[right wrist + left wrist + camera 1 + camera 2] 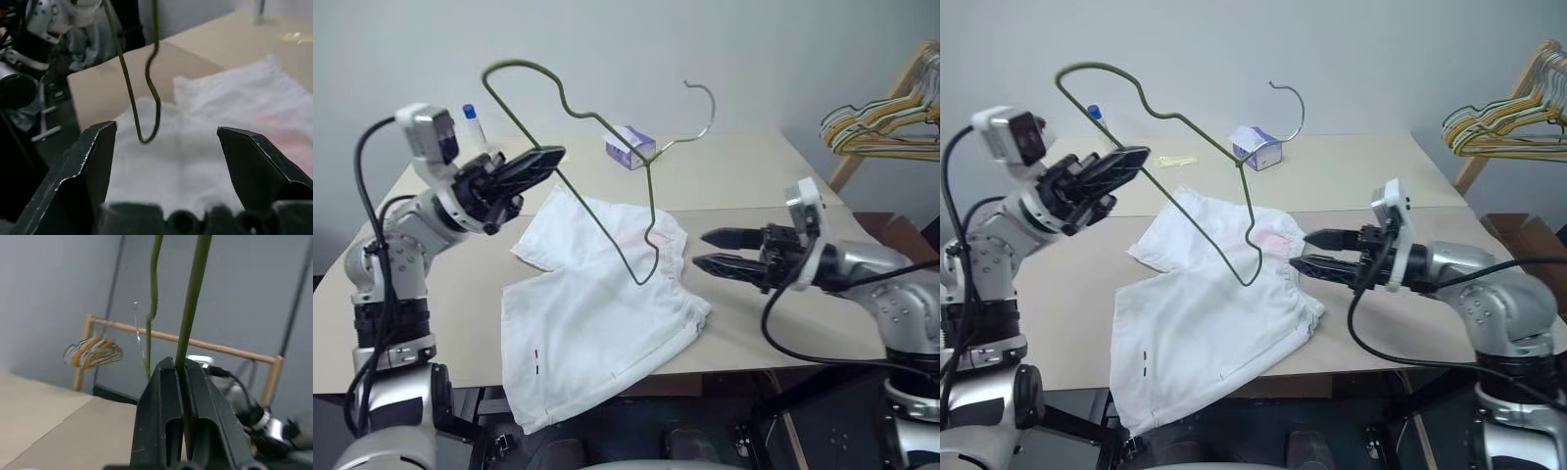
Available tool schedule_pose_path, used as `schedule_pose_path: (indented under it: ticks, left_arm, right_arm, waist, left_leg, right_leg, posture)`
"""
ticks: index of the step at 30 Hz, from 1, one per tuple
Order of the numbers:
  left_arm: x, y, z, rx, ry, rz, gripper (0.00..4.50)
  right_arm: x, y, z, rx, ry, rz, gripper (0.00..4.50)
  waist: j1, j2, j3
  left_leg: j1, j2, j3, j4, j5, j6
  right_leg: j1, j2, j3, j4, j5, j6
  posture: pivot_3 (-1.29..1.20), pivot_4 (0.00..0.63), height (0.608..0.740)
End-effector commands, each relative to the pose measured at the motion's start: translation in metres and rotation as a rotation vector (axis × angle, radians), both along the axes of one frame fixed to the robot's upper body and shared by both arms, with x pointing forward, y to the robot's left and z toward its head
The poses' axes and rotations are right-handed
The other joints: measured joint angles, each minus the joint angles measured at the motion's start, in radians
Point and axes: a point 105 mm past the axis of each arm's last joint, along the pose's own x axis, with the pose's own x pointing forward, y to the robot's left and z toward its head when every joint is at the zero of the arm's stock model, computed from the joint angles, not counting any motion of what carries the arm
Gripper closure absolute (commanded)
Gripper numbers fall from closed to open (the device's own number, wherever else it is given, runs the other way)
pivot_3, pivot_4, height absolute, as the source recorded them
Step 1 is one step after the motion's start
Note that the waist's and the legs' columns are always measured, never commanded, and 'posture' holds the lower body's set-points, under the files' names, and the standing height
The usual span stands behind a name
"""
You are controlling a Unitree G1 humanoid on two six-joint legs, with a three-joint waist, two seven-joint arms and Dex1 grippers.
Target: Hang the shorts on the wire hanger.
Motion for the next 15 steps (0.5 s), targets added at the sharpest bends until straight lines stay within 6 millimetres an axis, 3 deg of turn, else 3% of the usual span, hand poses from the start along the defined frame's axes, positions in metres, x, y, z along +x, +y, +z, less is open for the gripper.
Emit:
schedule_pose_path:
  ticks: [1,8,15]
  left_arm:
    - [-0.008,0.006,0.018,-0.036,-0.118,-0.066,4.50]
    - [-0.007,0.004,0.023,-0.072,-0.099,-0.132,4.50]
    - [-0.007,0.000,0.023,-0.085,-0.094,-0.153,4.50]
  right_arm:
    - [-0.015,0.008,-0.001,0.015,0.115,0.169,0.60]
    - [-0.011,0.043,-0.017,0.011,0.191,0.257,0.60]
    - [0.002,0.060,-0.012,0.070,0.196,0.264,0.60]
  waist:
    - [-0.001,0.000,0.000]
    - [-0.009,0.000,0.000]
    - [-0.004,0.000,0.000]
  left_leg:
    - [0.000,0.000,0.000,0.000,0.000,0.000]
    - [0.000,0.000,0.000,0.000,0.000,0.000]
    - [-0.001,0.000,0.000,0.000,0.000,0.000]
  right_leg:
    - [0.000,0.000,0.000,0.000,0.000,0.000]
    - [-0.001,0.001,0.001,0.001,0.000,0.001]
    - [-0.001,0.001,0.001,0.001,0.001,0.002]
  posture:
    - [-0.04,0.000,0.740]
    - [-0.05,0.000,0.740]
    - [-0.06,0.000,0.740]
